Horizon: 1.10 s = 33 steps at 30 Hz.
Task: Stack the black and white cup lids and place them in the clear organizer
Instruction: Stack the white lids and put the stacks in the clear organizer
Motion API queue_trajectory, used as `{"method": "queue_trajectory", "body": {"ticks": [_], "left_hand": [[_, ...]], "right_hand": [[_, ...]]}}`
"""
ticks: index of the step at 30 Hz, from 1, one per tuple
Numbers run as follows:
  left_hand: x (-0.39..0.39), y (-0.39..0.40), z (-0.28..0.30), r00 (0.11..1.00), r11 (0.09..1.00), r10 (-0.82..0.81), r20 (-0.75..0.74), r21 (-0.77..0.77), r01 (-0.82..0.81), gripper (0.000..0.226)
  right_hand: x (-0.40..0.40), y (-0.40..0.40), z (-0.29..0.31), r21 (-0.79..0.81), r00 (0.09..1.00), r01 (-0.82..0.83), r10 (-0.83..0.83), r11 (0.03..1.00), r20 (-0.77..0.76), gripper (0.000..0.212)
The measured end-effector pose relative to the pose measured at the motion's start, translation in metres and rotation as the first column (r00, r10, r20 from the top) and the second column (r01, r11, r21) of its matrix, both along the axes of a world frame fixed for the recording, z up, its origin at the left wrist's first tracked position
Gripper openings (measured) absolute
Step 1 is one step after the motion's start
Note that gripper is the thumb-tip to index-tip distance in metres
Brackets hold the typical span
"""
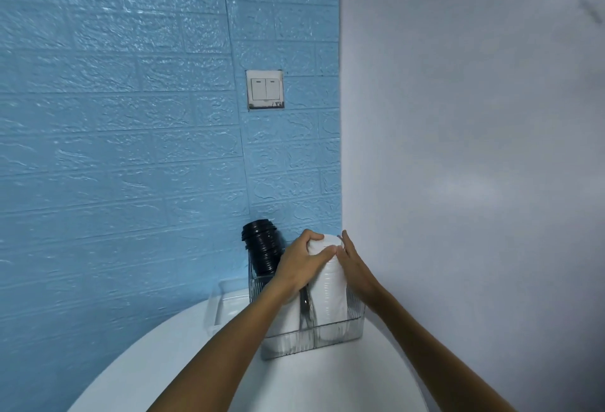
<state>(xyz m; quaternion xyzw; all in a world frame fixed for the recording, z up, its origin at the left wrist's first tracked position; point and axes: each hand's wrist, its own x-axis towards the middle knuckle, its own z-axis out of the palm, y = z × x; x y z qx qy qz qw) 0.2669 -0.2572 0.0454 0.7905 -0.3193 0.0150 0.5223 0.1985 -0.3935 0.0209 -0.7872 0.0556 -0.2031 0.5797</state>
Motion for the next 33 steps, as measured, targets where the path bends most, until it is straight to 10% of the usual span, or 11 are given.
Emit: {"method": "queue_trajectory", "body": {"ticks": [4,10,33], "left_hand": [[0.001,-0.001,0.005,1.000,1.000,-0.003,-0.009,0.029,0.003,0.069],[-0.007,-0.004,0.007,0.997,0.996,0.033,0.076,0.075,-0.039,0.071],[0.017,0.040,0.026,0.985,0.987,0.150,0.091,0.037,-0.154,0.057]], "right_hand": [[0.021,-0.032,-0.024,0.020,0.996,-0.087,0.088,0.996,-0.019,0.046],[-0.008,-0.004,-0.004,-0.239,0.998,0.026,-0.038,0.971,-0.047,0.111],[-0.009,0.001,-0.014,-0.279,0.986,0.167,-0.168,0.946,0.020,0.101]]}}
